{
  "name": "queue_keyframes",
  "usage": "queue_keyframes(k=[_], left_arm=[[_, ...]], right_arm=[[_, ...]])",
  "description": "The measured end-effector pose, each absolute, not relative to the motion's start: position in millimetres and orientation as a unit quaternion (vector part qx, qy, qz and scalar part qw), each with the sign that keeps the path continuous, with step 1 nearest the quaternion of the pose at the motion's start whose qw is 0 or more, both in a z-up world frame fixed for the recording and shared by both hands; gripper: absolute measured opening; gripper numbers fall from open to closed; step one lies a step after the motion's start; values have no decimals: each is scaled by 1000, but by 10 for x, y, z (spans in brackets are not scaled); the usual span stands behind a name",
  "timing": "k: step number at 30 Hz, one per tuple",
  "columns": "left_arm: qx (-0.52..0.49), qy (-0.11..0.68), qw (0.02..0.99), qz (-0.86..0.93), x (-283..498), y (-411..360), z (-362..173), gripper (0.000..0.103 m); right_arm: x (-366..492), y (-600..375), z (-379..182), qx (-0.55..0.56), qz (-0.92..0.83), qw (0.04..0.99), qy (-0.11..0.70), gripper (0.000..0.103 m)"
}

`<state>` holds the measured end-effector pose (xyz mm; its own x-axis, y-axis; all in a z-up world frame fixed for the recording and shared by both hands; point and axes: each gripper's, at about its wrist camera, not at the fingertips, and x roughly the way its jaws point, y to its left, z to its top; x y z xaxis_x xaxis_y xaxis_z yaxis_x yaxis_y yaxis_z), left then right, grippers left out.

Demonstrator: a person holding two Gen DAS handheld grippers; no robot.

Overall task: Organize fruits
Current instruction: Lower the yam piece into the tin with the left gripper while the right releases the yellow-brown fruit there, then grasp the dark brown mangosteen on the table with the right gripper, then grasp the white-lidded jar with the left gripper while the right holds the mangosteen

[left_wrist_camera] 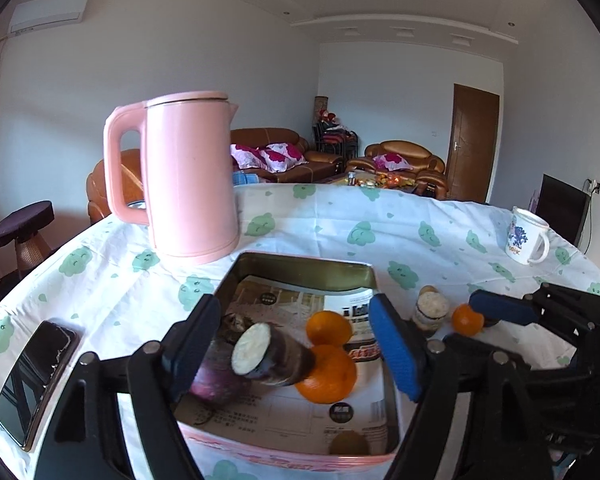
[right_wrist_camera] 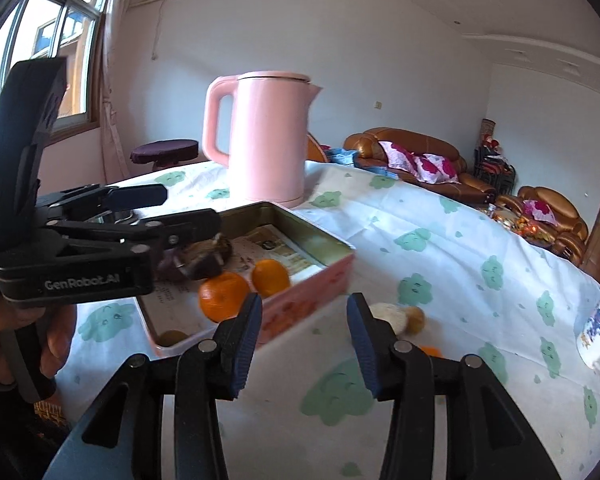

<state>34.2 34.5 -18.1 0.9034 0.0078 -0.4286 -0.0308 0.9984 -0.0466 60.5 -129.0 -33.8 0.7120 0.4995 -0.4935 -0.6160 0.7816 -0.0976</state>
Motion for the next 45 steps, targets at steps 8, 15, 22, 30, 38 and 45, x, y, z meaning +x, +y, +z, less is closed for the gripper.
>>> queue_keyframes(k=[8, 15, 22, 30, 38, 45], left_arm=[[21, 207, 977, -55, 453, -339, -166, 79], [46, 228, 971, -56, 779, -531, -258, 80], [57, 227, 972, -14, 936, -432, -282, 87], [56, 222, 973, -13, 928, -377, -242, 93], [62, 267, 959, -76, 1088, -653, -355, 96], [78, 332, 934, -109, 1283, -800, -520, 79]], right_arm=[[917, -2184, -270, -58, 164, 957, 231, 63], [1045, -2474, -344, -17, 134, 959, 248, 64], [1170, -2448, -418, -30, 130, 949, 285, 64], [1417, -2223, -574, -76, 147, 922, 349, 64], [1673, -2217, -797, -58, 170, 888, 422, 42], [1650, -2249, -776, -48, 173, 892, 415, 40]])
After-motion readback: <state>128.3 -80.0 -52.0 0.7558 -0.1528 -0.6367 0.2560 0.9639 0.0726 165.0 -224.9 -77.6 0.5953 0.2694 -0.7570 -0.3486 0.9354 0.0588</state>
